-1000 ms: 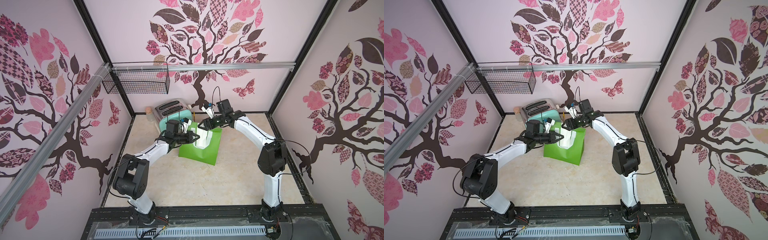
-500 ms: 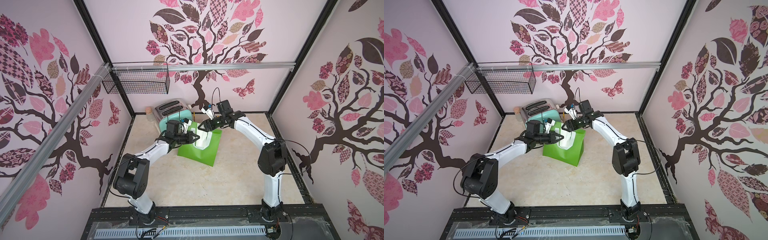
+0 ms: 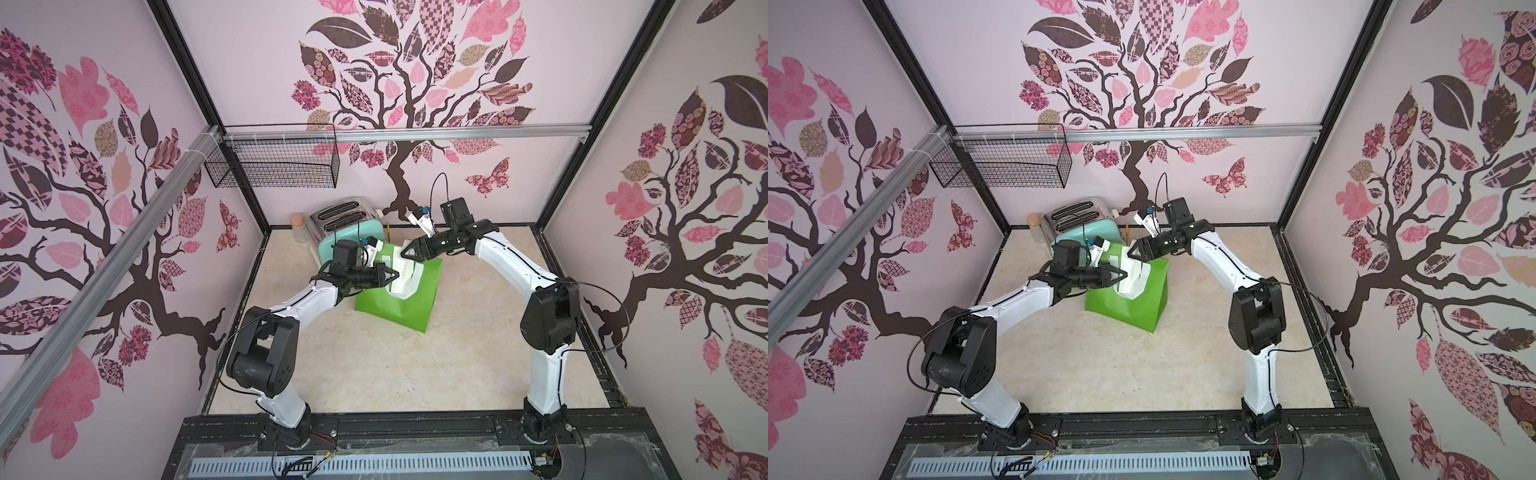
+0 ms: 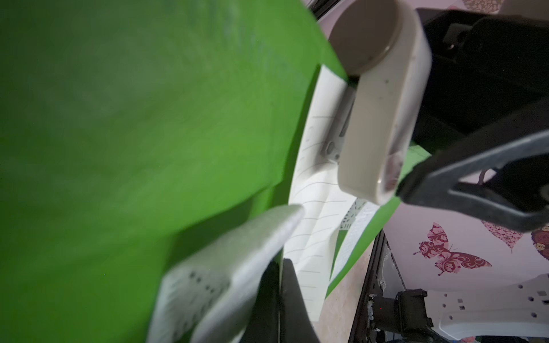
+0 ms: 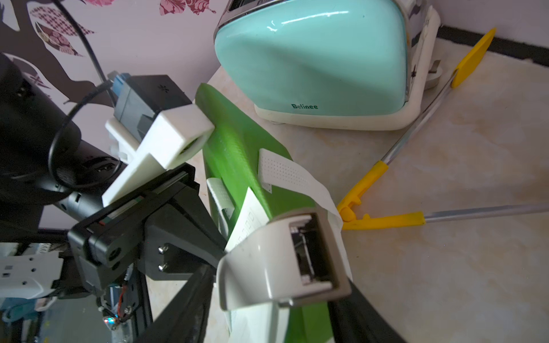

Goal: Staple the receipts to the bags
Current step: Staple the receipt to the takeout bag.

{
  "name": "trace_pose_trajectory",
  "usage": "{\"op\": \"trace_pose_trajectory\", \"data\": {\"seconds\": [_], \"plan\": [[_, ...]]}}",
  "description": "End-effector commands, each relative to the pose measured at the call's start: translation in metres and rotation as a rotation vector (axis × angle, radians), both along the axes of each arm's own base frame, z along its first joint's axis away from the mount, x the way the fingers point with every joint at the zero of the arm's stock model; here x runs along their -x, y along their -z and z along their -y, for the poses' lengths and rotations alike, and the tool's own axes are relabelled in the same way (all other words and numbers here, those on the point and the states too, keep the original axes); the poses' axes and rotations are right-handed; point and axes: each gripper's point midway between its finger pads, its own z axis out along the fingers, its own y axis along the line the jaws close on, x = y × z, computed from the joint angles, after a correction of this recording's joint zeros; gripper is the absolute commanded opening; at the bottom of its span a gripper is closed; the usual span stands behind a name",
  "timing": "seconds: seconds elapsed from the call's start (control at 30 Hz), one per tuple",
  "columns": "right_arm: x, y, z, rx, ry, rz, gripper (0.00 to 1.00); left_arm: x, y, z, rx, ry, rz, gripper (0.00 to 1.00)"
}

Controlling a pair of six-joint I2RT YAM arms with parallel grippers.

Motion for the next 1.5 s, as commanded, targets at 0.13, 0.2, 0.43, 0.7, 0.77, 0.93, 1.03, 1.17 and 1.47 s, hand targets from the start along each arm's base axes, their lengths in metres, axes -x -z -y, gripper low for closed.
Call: {"op": "trace_pose_trajectory", "data": {"seconds": [0.13,0.2,0.43,0.7,0.77,0.93,1.03,1.17,1.47], "plan": [[0.006,-0.001,-0.003,-0.019,-0.02,-0.036,0.64,-0.008,-0.008,0.001,0.002,0.009,0.028,0.0],[0.004,0.002,-0.005,-0.022,-0.022,-0.044,0.62,-0.008,-0.008,0.001,0.002,0.009,0.029,0.0],[0.0,0.008,-0.007,-0.011,-0.018,-0.047,0.62,-0.008,-0.008,0.001,0.002,0.01,0.03,0.0],[-0.003,0.012,-0.016,-0.007,-0.024,-0.049,0.64,-0.009,-0.008,0.001,0.002,0.011,0.031,0.0],[-0.004,0.013,-0.018,-0.005,-0.024,-0.051,0.63,-0.009,-0.008,0.001,0.002,0.01,0.031,0.0],[-0.002,0.018,-0.017,0.007,-0.028,-0.058,0.51,-0.009,-0.009,0.0,0.0,0.007,0.032,0.0],[0.0,0.023,-0.015,0.02,-0.032,-0.064,0.28,-0.009,-0.008,0.0,-0.001,0.007,0.032,0.0],[0.002,0.029,-0.013,0.036,-0.032,-0.073,0.01,-0.01,-0.007,-0.001,-0.002,0.005,0.029,0.0],[0.002,0.026,-0.011,0.039,-0.017,-0.066,0.0,-0.008,-0.008,-0.001,-0.003,0.006,0.031,0.0]]}}
